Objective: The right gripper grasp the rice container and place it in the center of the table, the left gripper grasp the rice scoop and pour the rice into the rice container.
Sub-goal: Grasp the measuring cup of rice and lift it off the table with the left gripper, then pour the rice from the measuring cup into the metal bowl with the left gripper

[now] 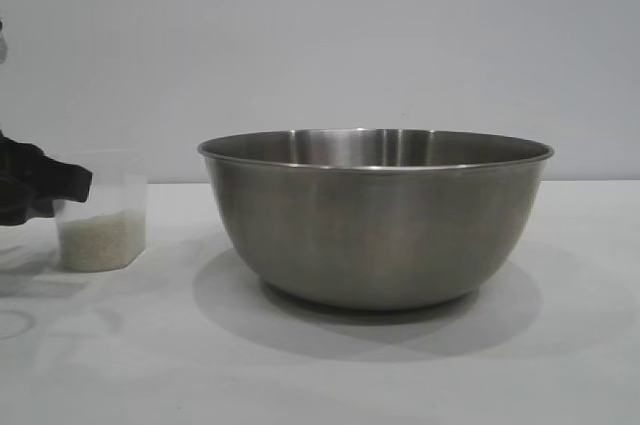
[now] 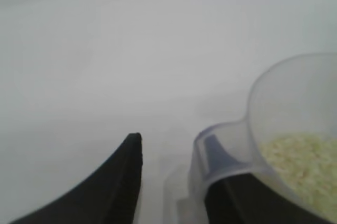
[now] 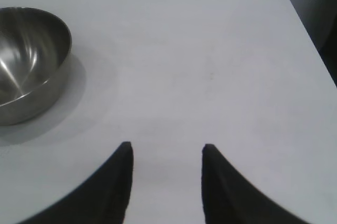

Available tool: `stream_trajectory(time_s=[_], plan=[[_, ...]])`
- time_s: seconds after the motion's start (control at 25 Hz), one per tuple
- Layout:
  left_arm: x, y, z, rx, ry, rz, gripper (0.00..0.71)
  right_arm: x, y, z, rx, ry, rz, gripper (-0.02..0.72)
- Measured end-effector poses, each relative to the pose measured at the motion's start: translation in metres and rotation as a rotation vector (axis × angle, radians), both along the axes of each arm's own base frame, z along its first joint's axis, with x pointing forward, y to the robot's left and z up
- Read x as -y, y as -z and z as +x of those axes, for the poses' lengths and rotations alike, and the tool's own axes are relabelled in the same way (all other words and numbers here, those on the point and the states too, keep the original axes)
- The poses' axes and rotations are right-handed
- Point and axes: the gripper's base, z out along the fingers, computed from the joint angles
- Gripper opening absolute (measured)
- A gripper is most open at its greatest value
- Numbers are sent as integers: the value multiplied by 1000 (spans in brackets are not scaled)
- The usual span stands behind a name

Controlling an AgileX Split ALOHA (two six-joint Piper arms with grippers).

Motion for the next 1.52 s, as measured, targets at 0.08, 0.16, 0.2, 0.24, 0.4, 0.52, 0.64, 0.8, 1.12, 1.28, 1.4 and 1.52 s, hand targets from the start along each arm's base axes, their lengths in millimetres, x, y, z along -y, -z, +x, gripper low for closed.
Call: stream_trajectory(time_s=[0.08, 0.16, 0.2, 0.24, 0.4, 0.52, 0.64, 0.8, 1.12, 1.28, 1.4, 1.52], plan=[[1, 0, 0, 0, 6, 0, 0, 0, 0, 0, 0, 0, 0, 262], [1, -1, 0, 3, 17, 0, 0, 0, 0, 0, 0, 0, 0, 262], [2, -3, 0, 11, 23, -1, 0, 0, 0, 0, 0, 0, 0, 262], [2, -6, 1, 20, 26, -2, 0, 0, 0, 0, 0, 0, 0, 262], [7, -26, 2, 91, 94, 49, 0, 0, 0, 0, 0, 0, 0, 262], [11, -42, 3, 153, 157, 109, 0, 0, 0, 0, 0, 0, 0, 262], [14, -55, 3, 206, 208, 152, 0, 0, 0, 0, 0, 0, 0, 262], [26, -76, 13, 329, 314, 265, 0, 0, 0, 0, 0, 0, 0, 262], [56, -103, 31, 574, 578, 496, 0, 0, 0, 0, 0, 0, 0, 262], [66, -111, 34, 677, 665, 624, 0, 0, 0, 0, 0, 0, 0, 262], [73, -115, 33, 769, 755, 750, 0, 0, 0, 0, 0, 0, 0, 262], [79, -117, 31, 845, 821, 853, 0, 0, 0, 0, 0, 0, 0, 262]])
